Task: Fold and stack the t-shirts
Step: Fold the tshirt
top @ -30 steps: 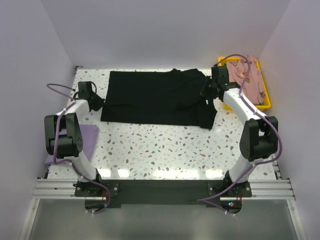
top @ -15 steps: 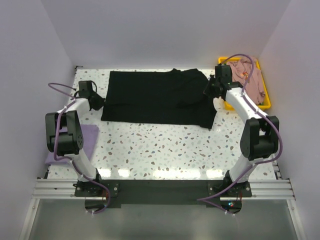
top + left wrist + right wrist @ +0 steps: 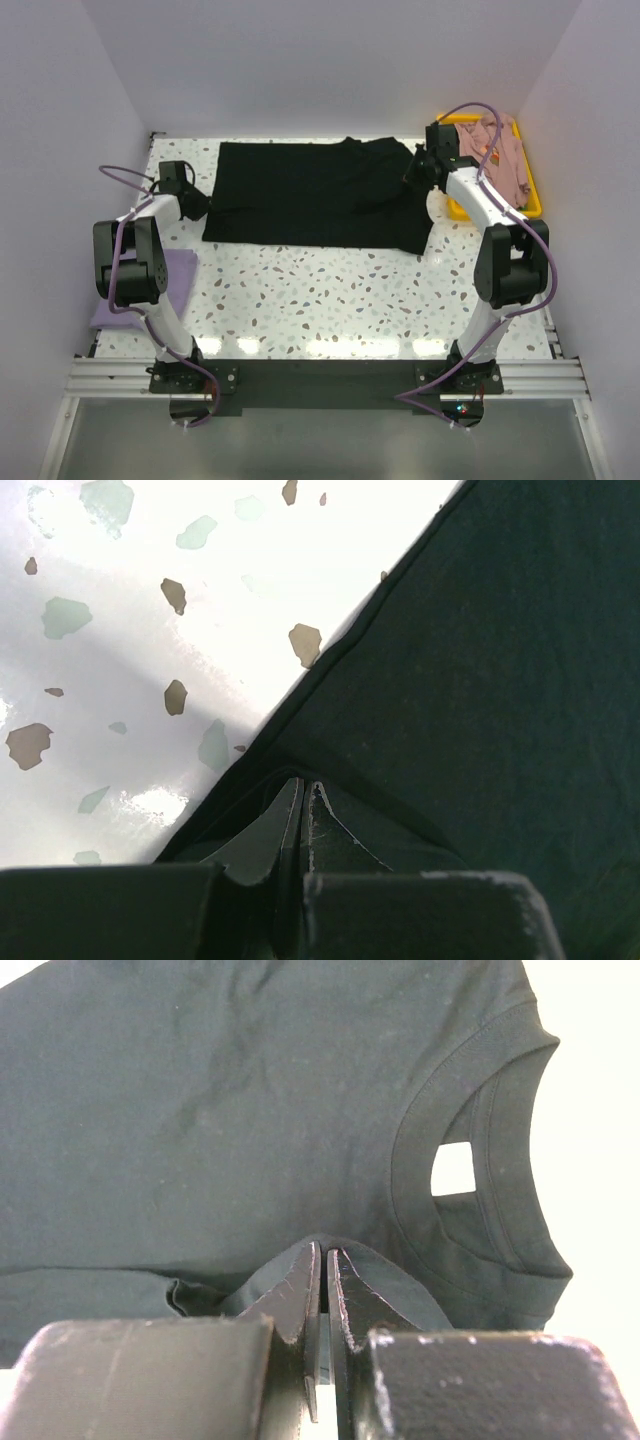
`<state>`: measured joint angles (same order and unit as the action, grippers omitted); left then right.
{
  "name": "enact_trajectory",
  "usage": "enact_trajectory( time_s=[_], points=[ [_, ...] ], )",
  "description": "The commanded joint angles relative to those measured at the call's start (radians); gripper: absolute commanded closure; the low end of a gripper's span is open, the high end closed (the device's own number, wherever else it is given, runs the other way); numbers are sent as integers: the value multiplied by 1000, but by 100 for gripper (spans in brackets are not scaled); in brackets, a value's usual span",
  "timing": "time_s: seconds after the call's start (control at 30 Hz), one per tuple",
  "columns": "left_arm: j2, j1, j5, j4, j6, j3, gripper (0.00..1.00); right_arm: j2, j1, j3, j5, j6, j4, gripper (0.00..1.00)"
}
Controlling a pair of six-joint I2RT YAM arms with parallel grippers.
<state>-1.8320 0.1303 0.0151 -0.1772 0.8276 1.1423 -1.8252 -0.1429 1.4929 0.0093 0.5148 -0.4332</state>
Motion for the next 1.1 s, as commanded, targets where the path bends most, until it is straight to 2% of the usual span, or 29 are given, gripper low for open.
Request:
enact_trajectory(
  time_s=[0.0, 0.67, 0.77, 0.87, 0.9, 0.93, 1.0, 1.07],
  points=[
    [-6, 5, 3, 25, 5, 39, 98, 0, 6, 49, 11, -15, 30, 100],
    [-1, 22, 8, 30, 8, 39, 97, -69, 17, 119, -2, -35, 34, 100],
    [-4, 22, 28, 54, -1, 36, 89, -82, 22, 112, 1, -38, 37, 100],
    [-7, 23, 40, 71, -13, 37, 71, -98, 26, 110, -2, -38, 42, 100],
    [-4, 23, 43, 83, -15, 34, 60, -103, 28, 110, -2, -39, 45, 100],
    [8, 23, 46, 90, -19, 22, 55, -108, 28, 115, -3, -39, 45, 100],
    [25, 25, 43, 93, -19, 11, 48, -129, 32, 127, -8, -44, 42, 100],
    [53, 25, 43, 93, -21, -9, 48, -155, 31, 153, -8, -51, 33, 100]
  ],
)
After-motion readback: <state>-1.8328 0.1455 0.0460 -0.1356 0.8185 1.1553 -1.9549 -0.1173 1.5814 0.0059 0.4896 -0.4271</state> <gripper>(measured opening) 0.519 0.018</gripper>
